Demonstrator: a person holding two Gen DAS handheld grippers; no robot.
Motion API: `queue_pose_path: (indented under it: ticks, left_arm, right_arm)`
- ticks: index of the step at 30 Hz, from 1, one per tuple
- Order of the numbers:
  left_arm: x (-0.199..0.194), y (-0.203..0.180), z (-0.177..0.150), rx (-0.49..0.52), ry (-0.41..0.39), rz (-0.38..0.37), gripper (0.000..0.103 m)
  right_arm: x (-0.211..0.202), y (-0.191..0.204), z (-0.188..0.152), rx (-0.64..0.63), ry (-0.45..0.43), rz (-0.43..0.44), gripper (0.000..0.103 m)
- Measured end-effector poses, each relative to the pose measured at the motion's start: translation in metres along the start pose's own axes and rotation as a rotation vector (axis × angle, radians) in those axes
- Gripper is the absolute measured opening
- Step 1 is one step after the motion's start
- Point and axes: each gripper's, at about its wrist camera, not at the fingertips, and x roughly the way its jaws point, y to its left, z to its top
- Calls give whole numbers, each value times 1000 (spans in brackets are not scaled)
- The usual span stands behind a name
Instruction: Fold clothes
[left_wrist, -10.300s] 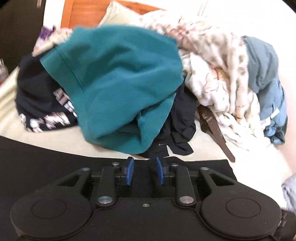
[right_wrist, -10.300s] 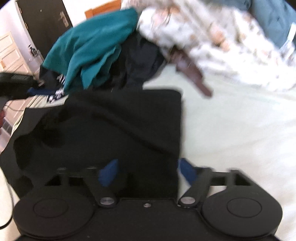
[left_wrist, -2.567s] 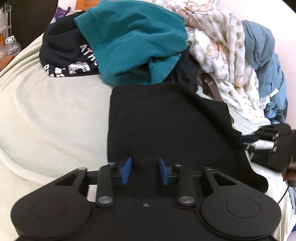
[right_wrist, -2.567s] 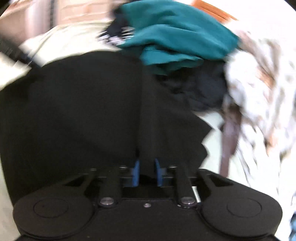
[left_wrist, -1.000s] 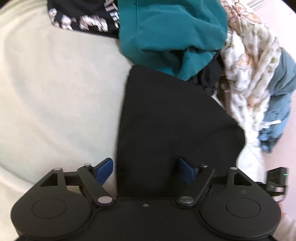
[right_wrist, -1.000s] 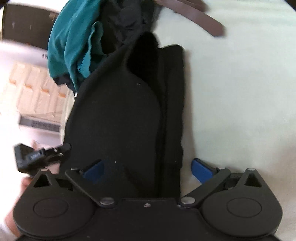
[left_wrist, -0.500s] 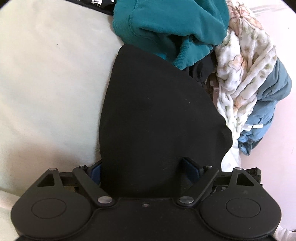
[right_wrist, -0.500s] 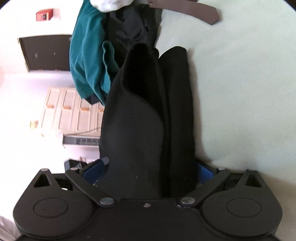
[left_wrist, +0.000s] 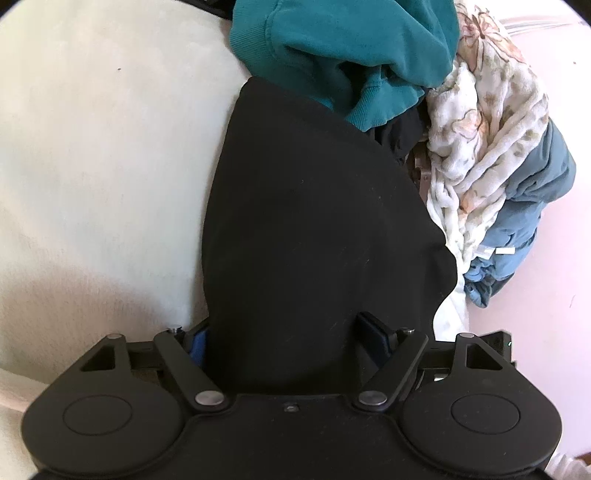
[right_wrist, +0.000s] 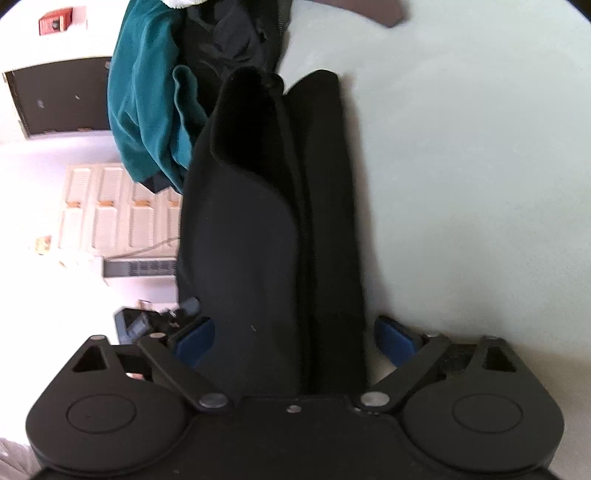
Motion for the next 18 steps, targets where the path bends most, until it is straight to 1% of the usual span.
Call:
queue_pose_path:
  ticks: [2,5,7,9,10,11,12,13,14,15,16,17,18]
  left_arm:
    - [1,0,-1,-5,-10,-1,80]
    - [1,0,-3,-11,-24,-6,78]
    - [0,-1,-3,-10,-24,-9,74]
    - [-1,-4,-2,2,-18,-9,70]
    - [-2,-5,-1,8,-17,-7,67]
    - [-4,-7,-2,12,-23,-5,64]
    - [-6,-9,-4,15,-30,-2,63]
    - [-7,-9,-5,14,-34,-11,62]
    - [-9,-9,-6,12,-38,-23,59]
    - [-11,-8,-7,10,-42,-34,58]
    - [-12,-8,-8,8,-46,-45,55]
    - [-12,-8,-9,8,-48,-41,54]
    - [-10,-7,-10,1,-50,-36,54]
  right_arm:
    - [14,12,2,-39,9,-11,103]
    - [22,16,5,-47,0,16,103]
    - [27,16,8,-28,-13,51,94]
    - [31,17,11,-9,-26,86,75]
    - [34,19,11,-7,-33,104,73]
    - [36,28,7,-46,-40,124,71]
    - [38,35,4,-87,-35,122,64]
    - [38,36,2,-93,-33,121,60]
    - [40,34,1,-70,-36,131,58]
    - [42,31,-1,-50,-38,135,50]
    - [44,29,-1,-41,-37,106,44]
    - [46,26,-1,-32,-36,81,35]
    - [47,26,-1,-27,-38,79,35]
